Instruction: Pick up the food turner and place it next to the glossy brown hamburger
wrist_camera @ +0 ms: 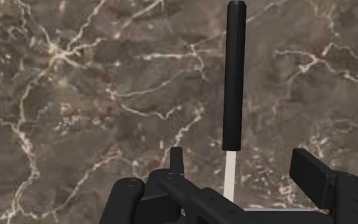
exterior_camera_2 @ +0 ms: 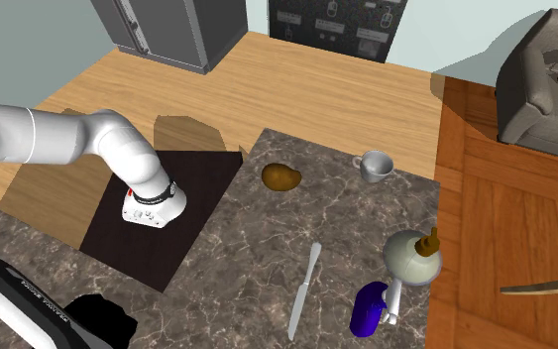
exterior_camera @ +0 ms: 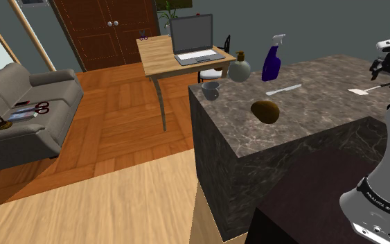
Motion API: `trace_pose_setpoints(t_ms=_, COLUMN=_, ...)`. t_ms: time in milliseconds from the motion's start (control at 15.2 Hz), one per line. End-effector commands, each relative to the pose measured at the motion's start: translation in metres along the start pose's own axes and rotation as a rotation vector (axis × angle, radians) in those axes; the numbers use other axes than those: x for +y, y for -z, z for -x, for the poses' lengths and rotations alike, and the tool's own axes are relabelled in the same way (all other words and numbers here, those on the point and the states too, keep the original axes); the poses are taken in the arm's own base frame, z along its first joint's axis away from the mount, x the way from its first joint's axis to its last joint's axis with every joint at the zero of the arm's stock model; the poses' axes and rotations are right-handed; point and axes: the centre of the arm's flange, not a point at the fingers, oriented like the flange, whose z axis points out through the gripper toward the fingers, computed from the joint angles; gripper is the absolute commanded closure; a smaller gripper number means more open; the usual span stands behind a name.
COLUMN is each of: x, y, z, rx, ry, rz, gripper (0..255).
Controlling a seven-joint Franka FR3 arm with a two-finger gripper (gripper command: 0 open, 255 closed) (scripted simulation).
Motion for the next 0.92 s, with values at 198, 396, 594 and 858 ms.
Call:
trace_pose_setpoints(t_ms=198, x=0.0, y=0.013, z=0.0, rx=0.0, ry=0.0, rz=0.0, gripper=0)
trace_pose_setpoints(t_ms=396, x=0.0, y=0.05, z=0.0, rx=0.0, ry=0.0, rz=0.0, gripper=0)
trace_pose_setpoints(t_ms=594, x=0.0, y=0.05, z=0.0, rx=0.0, ry=0.0, rz=0.0, gripper=0)
trace_pose_setpoints(t_ms=858, x=0.0, y=0.05, z=0.0, rx=0.0, ry=0.0, rz=0.0, gripper=0)
